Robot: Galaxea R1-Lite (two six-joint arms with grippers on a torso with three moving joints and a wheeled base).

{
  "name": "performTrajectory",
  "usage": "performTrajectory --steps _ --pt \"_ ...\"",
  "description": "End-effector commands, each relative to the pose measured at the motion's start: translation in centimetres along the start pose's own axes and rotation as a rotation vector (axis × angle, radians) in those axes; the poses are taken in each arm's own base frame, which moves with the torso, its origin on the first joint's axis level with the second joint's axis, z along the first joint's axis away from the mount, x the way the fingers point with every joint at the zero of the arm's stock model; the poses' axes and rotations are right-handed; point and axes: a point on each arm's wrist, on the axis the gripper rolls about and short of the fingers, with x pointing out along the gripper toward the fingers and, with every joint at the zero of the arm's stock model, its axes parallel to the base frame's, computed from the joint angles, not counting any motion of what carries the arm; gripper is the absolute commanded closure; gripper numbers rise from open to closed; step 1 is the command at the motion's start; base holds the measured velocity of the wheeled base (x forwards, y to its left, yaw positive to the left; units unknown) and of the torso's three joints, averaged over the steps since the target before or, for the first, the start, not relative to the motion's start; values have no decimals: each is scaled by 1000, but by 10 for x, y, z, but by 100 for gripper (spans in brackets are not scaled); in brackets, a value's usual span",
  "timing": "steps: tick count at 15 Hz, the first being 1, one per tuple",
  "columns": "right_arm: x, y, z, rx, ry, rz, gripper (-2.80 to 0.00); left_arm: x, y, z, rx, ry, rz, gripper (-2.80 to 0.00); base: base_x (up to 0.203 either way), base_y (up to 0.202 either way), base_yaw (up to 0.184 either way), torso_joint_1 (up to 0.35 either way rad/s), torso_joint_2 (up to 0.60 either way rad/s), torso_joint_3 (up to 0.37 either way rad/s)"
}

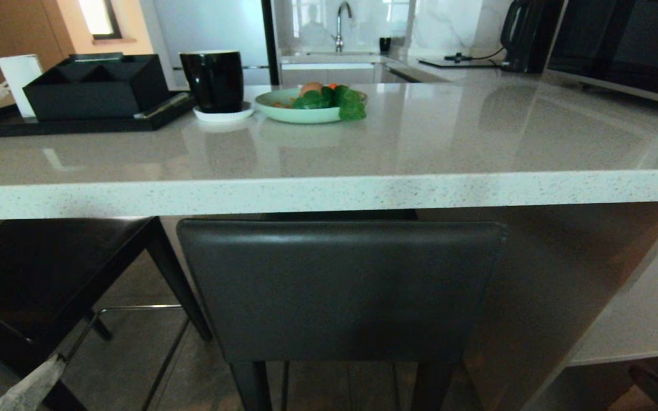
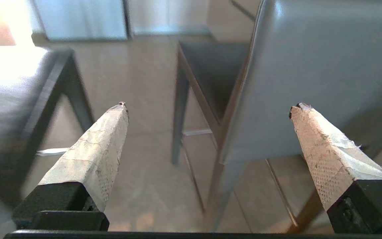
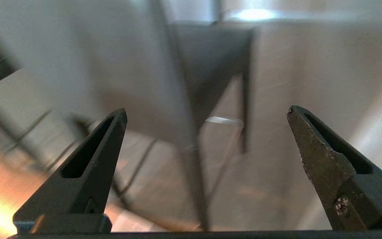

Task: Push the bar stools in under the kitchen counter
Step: Pull the gray chair out from under the dining table

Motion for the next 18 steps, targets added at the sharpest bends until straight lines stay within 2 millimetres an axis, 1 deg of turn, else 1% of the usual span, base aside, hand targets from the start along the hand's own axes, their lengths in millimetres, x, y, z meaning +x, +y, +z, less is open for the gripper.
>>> performTrajectory --steps 1,2,3,5,7,10,12,18 --pt "12 -4 -5 36 78 83 -280 27 4 -16 -28 88 -51 -280 0 0 0 0 0 0" --pt "14 -4 -7 47 99 110 -280 30 4 -23 -36 99 -106 -280 0 0 0 0 0 0" --pt "18 -5 -8 58 117 127 -280 34 3 -24 -40 105 -170 -280 0 0 0 0 0 0" --pt "26 -7 -4 56 113 200 -280 41 2 -13 -37 85 -283 -280 0 0 0 0 0 0" --pt "37 -11 -2 61 122 262 -280 53 3 -12 -48 125 -318 -280 0 0 0 0 0 0" --pt "56 -18 -2 81 152 334 -280 74 6 -17 -69 193 -369 -280 0 0 0 0 0 0" --pt "67 -22 -1 74 140 375 -280 91 12 -20 -72 202 -366 -280 0 0 0 0 0 0" --pt "98 -35 -11 98 171 462 -280 137 23 -37 -63 179 -442 -280 0 0 0 0 0 0"
